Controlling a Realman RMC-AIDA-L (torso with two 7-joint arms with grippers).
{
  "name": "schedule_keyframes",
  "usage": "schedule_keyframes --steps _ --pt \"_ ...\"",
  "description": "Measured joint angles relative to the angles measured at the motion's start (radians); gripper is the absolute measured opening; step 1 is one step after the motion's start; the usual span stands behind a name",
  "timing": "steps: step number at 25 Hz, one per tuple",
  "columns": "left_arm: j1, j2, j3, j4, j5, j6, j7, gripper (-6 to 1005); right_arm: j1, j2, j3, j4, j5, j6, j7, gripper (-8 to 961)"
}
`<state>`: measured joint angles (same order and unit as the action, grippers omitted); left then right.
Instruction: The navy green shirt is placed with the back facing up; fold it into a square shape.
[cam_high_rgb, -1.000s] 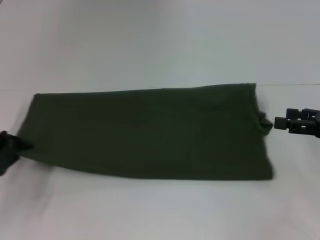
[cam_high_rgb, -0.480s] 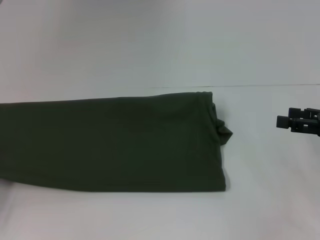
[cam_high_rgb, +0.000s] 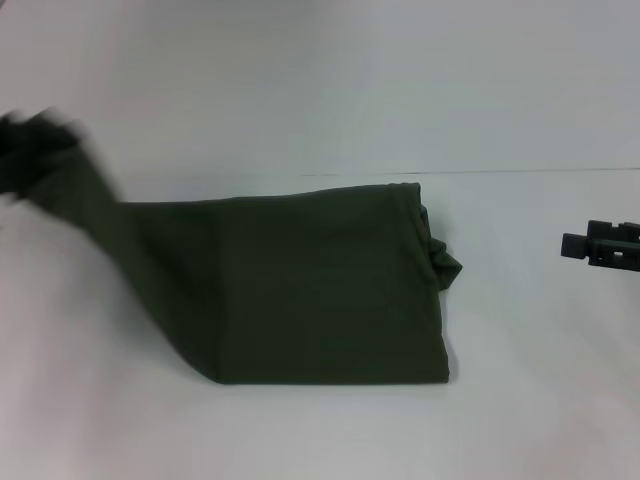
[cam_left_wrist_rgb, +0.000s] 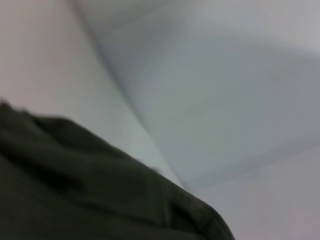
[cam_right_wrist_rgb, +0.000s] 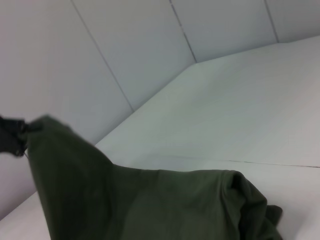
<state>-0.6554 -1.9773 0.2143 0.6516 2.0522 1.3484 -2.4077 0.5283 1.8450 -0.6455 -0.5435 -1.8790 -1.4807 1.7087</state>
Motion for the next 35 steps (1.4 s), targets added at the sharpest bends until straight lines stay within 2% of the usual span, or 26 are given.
schedule_keyframes --steps 3,6,7,12,14,15,19,22,24,28,30,33,35 --pt "-0.085 -0.027 0.136 0.000 -0.044 -0.006 0.014 25 -0.012 0.003 0.002 0.000 0.000 0.008 0.001 901" --pt "-0.157 -0.064 0.248 -0.004 -0.054 -0.035 0.023 25 -0.023 0.003 0.008 0.001 0.000 0.008 0.003 901" --pt "-0.179 -0.083 0.291 -0.007 -0.054 -0.049 0.025 26 -0.027 0.003 0.012 0.001 0.000 0.008 0.003 901" --pt "-0.233 -0.167 0.474 -0.026 -0.054 -0.136 0.023 27 -0.043 0.003 0.029 0.001 0.000 0.009 0.003 901" --pt "-0.241 -0.185 0.523 -0.071 -0.057 -0.175 0.017 27 -0.046 0.003 0.031 0.001 0.000 0.009 0.003 901" --pt "-0.250 -0.193 0.547 -0.131 -0.070 -0.215 0.015 28 -0.047 0.003 0.032 0.001 0.000 0.009 0.003 901" --pt "-0.292 -0.196 0.559 -0.410 -0.136 -0.339 0.043 29 -0.050 0.003 0.032 0.001 0.000 0.010 0.003 901" --pt "-0.285 -0.198 0.557 -0.473 -0.209 -0.306 0.071 73 -0.051 0.003 0.032 0.001 0.000 0.015 0.003 900" --pt "-0.275 -0.198 0.557 -0.469 -0.278 -0.225 0.096 116 -0.051 0.003 0.030 0.001 0.000 0.022 0.003 900" --pt "-0.235 -0.193 0.557 -0.375 -0.430 -0.034 0.117 204 -0.044 0.003 0.029 0.005 0.000 0.031 0.005 900" --pt "-0.207 -0.191 0.560 -0.305 -0.464 0.026 0.119 297 -0.039 0.005 0.032 0.009 0.001 0.035 0.005 900" --pt "-0.149 -0.182 0.555 -0.231 -0.471 0.026 0.159 437 -0.022 0.019 0.046 0.008 0.007 0.051 -0.001 900" --pt "-0.110 -0.177 0.534 -0.215 -0.472 -0.009 0.224 507 0.001 0.038 0.063 -0.001 0.009 0.062 -0.023 900"
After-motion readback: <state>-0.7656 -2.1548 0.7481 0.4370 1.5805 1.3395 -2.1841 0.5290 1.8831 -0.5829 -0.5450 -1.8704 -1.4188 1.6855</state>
